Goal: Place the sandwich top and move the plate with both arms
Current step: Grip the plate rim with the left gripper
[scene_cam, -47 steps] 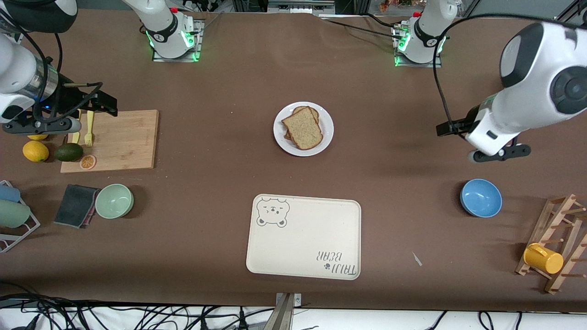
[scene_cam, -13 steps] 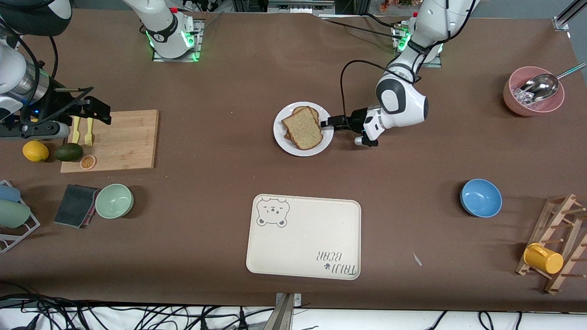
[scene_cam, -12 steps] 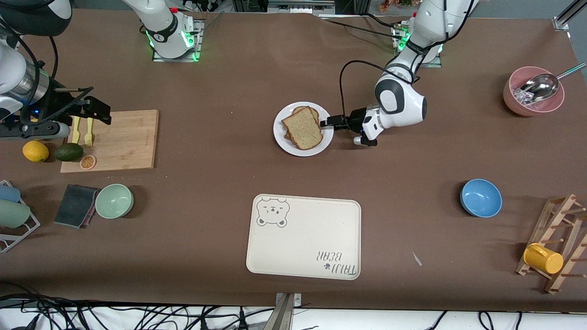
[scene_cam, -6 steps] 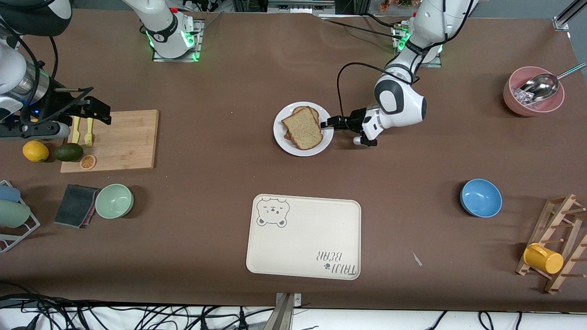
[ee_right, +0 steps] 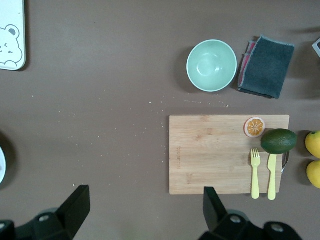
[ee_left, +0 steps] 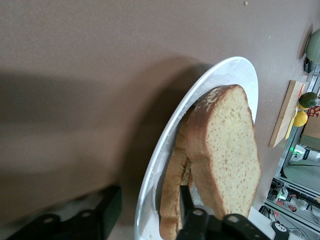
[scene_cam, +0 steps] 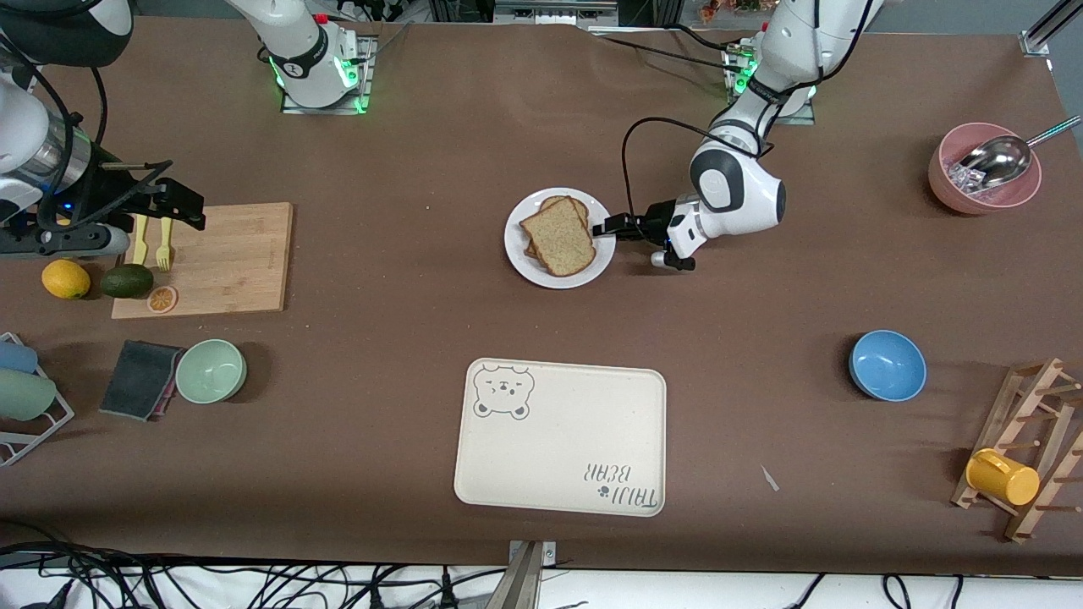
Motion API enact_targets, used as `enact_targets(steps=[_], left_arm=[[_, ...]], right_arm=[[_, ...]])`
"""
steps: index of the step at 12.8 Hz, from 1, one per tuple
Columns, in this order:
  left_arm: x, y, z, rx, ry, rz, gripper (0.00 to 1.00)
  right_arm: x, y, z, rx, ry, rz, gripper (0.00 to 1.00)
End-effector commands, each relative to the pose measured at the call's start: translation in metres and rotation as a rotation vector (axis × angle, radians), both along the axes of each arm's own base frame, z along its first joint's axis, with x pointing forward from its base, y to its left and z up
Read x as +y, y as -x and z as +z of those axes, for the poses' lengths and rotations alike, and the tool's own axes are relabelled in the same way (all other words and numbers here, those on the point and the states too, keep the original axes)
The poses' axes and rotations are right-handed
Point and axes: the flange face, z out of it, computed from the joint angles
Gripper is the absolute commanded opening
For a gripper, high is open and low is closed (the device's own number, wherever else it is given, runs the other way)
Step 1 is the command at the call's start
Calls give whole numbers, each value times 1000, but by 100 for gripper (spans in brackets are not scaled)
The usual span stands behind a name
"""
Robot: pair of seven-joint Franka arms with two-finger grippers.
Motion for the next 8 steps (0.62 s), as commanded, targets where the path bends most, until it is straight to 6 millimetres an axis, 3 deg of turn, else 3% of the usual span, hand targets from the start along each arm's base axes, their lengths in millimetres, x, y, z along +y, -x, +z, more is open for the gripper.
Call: enact_targets(steps=[1, 3, 8], left_arm=[[-1, 2, -5, -24, 1, 3, 36], [0, 2, -6, -20, 0, 4, 31], [0, 3, -8, -18, -1, 4, 5]], right_arm=[[-2, -2, 5, -7, 10, 2, 100], [-2, -2, 4, -5, 10, 3, 100], [-3, -2, 4, -5, 10, 2, 100]])
